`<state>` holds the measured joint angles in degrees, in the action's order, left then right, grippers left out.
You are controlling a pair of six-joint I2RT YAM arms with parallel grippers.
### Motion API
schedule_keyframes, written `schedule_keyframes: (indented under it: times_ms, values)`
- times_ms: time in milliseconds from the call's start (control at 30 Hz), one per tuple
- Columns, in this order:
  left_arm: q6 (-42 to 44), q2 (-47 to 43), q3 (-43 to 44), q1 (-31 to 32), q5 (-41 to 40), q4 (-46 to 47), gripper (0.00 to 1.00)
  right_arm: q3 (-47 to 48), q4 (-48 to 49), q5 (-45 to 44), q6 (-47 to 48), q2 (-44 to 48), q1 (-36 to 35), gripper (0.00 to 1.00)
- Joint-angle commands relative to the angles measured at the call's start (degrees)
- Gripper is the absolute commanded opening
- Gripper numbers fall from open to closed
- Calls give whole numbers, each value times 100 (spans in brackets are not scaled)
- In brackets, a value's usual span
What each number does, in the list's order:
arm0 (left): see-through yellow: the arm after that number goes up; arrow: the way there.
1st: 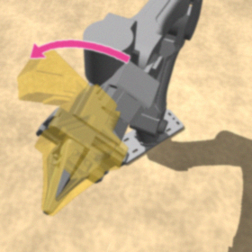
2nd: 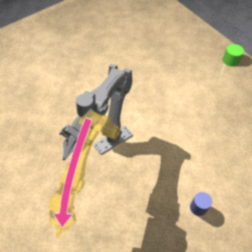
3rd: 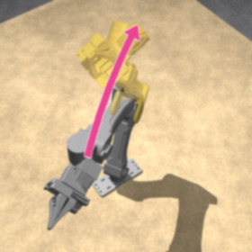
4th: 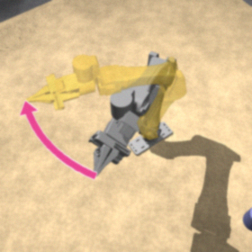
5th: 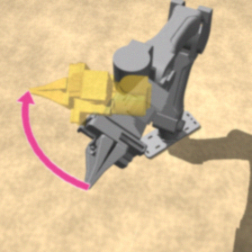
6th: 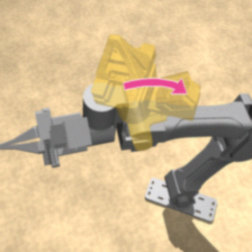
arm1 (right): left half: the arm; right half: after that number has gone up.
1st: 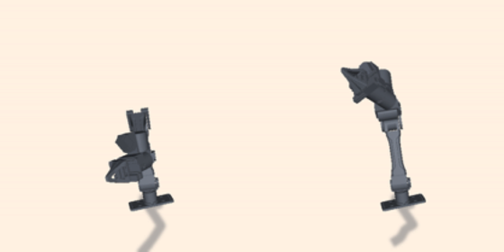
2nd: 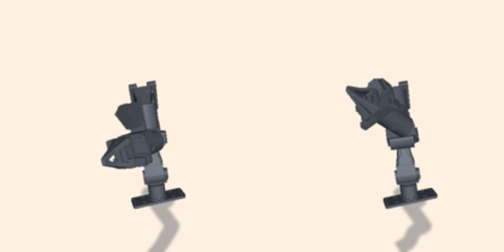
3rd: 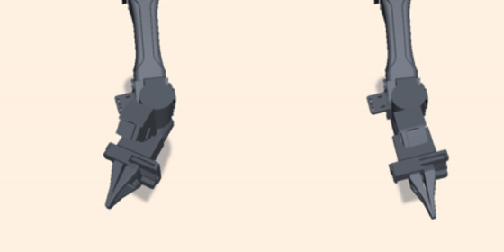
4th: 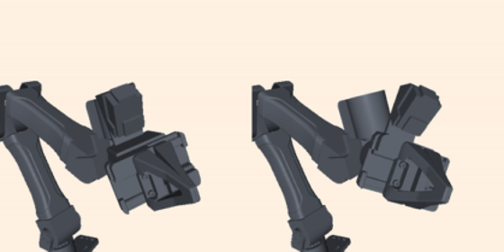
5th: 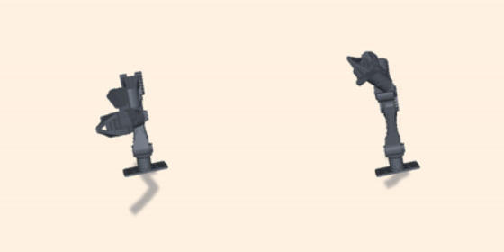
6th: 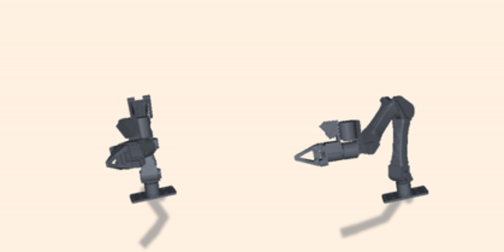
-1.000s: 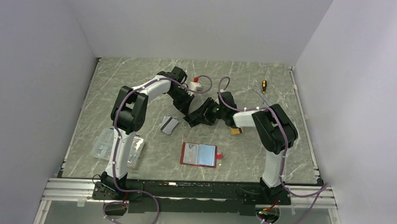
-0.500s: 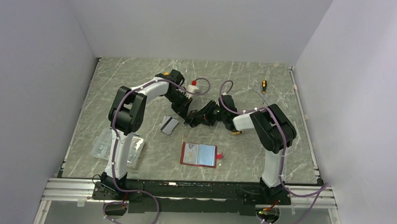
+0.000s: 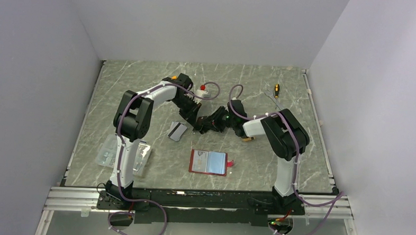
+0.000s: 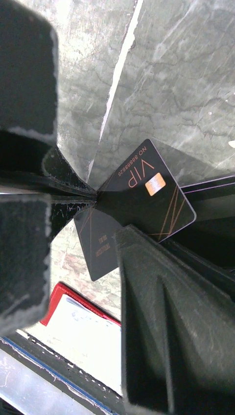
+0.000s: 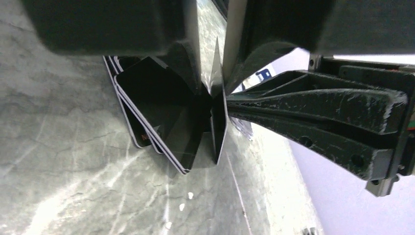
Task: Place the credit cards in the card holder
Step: Pick up the credit card from the center of the board.
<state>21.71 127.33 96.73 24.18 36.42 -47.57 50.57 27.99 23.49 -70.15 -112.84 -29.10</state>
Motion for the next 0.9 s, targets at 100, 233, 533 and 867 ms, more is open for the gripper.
schedule_keyframes:
  times_ms: [100, 233, 533, 867]
  values:
    - [17, -372, 130, 83, 234, -89, 5, 151, -802, -328, 221, -213, -84, 1]
    - [55, -591, 170, 84, 237, -172, 8, 121, -733, -287, 193, -195, -86, 0]
    - [191, -1404, 413, -165, 245, -714, 24, 95, -371, 145, 430, 376, -4, 0]
    - [492, -2507, -1193, -51, 278, -618, 32, -376, -2429, 460, 2092, 2233, 51, 0]
